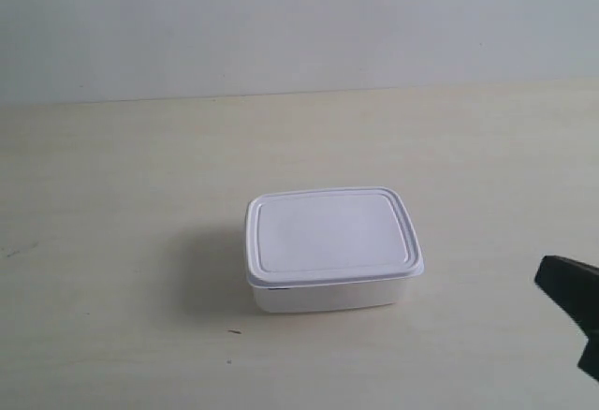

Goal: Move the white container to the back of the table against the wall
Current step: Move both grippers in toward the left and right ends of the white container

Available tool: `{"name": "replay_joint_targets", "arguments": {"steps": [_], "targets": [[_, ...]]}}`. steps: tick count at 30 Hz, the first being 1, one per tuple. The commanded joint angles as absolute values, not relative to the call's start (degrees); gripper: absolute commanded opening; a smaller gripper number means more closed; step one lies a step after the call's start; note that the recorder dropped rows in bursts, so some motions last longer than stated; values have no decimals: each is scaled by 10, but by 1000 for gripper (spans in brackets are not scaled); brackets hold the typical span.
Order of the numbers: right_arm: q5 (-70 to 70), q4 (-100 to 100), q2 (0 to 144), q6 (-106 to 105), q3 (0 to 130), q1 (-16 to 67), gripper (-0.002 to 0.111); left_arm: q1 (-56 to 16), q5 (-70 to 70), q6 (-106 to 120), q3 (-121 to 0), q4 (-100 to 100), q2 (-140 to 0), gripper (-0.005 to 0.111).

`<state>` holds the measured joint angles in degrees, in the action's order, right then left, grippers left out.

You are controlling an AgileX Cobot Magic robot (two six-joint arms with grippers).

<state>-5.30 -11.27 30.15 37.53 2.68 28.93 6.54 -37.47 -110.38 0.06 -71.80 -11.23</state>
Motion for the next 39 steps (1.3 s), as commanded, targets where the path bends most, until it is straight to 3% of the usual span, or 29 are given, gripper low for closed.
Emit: {"name": "replay_joint_targets", "arguments": {"steps": [1, 10, 19, 31, 39], "targets": [[-57, -132, 389, 375, 58, 338, 0, 62, -396, -1137, 0, -756, -114, 0], [-57, -155, 544, 371, 117, 395, 0, 63, -373, -1170, 0, -781, -114, 0], [-62, -155, 623, 345, 150, 404, 0, 63, -312, -1175, -84, -800, -130, 0], [-57, -155, 627, 326, 159, 404, 0, 62, -397, -1147, -155, -815, -351, 0], [-57, -155, 627, 326, 159, 404, 0, -30, -344, -1089, -155, -752, -444, 0]]}}
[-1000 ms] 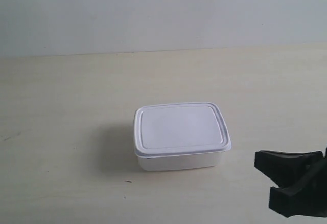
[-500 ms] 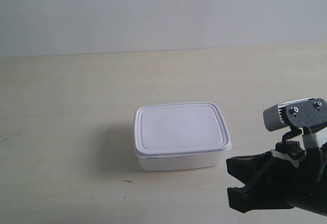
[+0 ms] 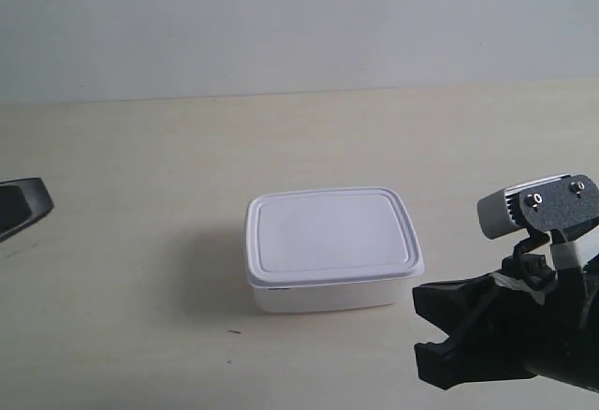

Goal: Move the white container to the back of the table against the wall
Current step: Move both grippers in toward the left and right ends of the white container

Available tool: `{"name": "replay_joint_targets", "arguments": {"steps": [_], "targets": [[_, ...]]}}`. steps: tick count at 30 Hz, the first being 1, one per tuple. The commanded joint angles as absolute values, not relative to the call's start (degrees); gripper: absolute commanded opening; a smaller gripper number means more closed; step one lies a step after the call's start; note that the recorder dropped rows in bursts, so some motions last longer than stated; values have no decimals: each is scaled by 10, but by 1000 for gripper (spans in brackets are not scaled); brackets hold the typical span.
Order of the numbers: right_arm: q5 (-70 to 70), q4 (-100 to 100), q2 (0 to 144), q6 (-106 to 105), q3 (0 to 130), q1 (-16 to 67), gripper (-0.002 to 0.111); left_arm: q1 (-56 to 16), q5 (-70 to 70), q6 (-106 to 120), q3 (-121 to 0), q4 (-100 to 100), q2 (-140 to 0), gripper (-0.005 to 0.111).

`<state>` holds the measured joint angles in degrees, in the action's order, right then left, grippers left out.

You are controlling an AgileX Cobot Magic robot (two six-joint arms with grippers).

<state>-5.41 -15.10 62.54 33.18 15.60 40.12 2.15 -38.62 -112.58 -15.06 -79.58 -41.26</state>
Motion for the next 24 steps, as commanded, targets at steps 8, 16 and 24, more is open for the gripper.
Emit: {"name": "replay_joint_targets", "arguments": {"steps": [8, 16, 24], "targets": [[-57, -155, 627, 326, 159, 404, 0, -204, -223, -917, -155, -579, -542, 0], [-22, -155, 631, 320, 159, 404, 0, -399, -125, -700, -198, -376, -688, 0], [-65, -155, 739, 312, 175, 404, 0, -469, -70, -660, -305, -373, -885, 0]]}}
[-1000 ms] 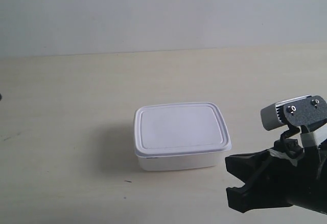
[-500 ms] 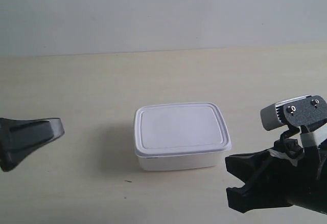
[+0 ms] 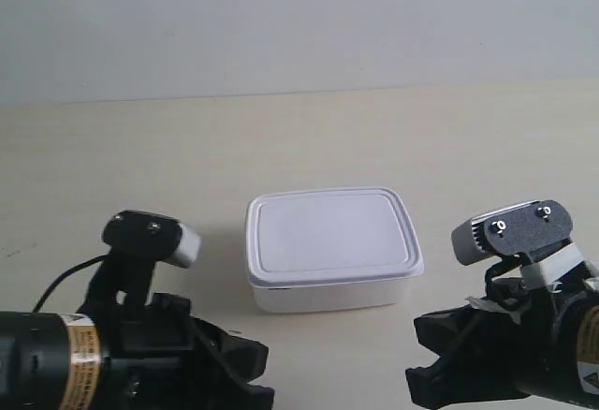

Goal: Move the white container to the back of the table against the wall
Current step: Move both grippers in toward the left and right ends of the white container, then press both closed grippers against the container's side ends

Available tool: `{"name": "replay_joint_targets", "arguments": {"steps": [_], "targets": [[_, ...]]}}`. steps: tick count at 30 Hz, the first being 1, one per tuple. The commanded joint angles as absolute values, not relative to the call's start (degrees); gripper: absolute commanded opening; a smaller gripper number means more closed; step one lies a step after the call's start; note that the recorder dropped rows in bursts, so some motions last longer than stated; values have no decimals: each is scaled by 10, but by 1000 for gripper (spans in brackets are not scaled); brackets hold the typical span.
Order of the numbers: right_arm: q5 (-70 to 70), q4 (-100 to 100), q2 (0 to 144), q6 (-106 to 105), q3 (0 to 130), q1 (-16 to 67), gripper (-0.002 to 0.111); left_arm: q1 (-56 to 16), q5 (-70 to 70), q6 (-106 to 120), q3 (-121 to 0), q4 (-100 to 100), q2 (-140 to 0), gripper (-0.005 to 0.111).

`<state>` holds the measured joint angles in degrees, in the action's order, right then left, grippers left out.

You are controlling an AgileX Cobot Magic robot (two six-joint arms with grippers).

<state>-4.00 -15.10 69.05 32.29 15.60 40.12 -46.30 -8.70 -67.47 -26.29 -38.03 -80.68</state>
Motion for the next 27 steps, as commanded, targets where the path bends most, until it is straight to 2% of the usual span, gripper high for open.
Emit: {"name": "replay_joint_targets", "arguments": {"steps": [1, 7, 13, 27], "targets": [[-56, -155, 750, 312, 186, 404, 0, -469, -67, -660, -312, -373, -897, 0], [-26, -154, 815, 300, 242, 402, 0, -466, -29, -644, -387, -373, -982, 0], [-20, -153, 820, 300, 246, 343, 0, -424, -30, -642, -394, -382, -994, 0], [-47, -153, 865, 312, 258, 340, 0, -392, -64, -637, -418, -382, -1026, 0]]}}
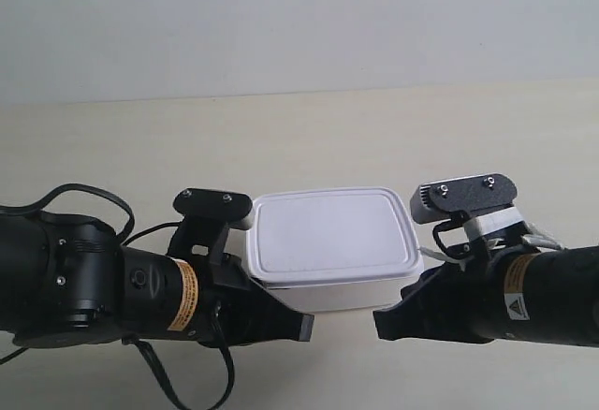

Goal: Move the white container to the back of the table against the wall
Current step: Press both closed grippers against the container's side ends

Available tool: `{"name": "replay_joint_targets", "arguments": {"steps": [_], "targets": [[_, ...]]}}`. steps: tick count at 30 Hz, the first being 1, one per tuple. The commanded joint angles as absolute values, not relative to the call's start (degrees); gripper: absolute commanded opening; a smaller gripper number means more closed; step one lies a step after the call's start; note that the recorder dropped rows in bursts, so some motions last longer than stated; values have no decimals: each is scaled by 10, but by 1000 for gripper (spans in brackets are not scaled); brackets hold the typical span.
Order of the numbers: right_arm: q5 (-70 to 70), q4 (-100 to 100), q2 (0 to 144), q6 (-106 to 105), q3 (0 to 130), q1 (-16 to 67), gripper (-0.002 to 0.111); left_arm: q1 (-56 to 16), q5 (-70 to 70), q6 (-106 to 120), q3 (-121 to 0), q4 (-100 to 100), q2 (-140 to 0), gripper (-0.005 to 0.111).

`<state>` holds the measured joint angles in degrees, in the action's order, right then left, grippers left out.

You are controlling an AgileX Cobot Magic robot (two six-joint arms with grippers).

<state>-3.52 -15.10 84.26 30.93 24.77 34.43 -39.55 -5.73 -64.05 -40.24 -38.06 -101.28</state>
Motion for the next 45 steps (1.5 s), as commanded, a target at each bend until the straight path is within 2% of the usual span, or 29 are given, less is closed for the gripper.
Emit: {"name": "replay_joint_targets", "arguments": {"steps": [1, 21, 40, 45], "targets": [[-47, -153, 872, 312, 261, 340, 0, -392, -64, -637, -421, -382, -1030, 0], [-40, -152, 940, 312, 333, 340, 0, -347, -66, -631, -458, -382, -1079, 0], [-5, -151, 968, 313, 390, 338, 0, -341, -39, -629, -519, -388, -1108, 0], [-4, -151, 968, 313, 393, 311, 0, -329, -35, -629, -532, -389, -1124, 0]]}}
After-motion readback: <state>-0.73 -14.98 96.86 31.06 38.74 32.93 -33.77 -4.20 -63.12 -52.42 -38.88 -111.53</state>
